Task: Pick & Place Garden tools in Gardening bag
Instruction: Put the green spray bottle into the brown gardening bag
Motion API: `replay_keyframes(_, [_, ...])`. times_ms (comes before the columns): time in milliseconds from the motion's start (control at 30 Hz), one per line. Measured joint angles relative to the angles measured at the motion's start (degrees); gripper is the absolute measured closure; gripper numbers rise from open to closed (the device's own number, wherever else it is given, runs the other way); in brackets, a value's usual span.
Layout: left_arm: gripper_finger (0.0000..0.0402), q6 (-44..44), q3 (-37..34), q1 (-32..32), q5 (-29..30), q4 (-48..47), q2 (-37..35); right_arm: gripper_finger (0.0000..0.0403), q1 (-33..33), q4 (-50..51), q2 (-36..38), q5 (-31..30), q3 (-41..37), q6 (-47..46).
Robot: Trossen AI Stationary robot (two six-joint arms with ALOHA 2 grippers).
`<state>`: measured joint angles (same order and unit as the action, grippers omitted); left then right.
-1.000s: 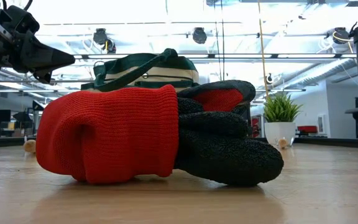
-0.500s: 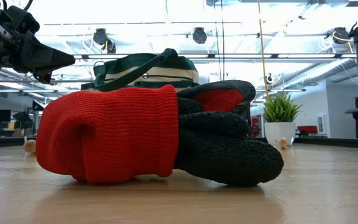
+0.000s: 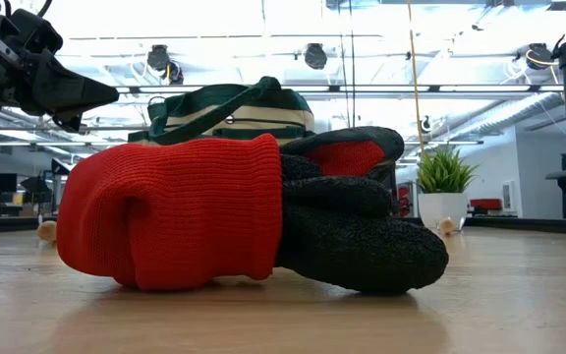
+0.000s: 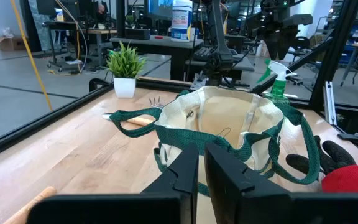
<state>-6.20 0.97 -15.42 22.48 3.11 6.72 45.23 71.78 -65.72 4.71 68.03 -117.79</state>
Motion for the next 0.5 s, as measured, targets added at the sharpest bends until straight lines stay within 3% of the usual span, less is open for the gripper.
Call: replay_keyframes(500, [0.0371, 0.00, 0.00, 0.01, 0.07, -0.02, 0.01, 0.0248, 0.00, 1.80, -0.12, 1.34, 0.00, -3.02])
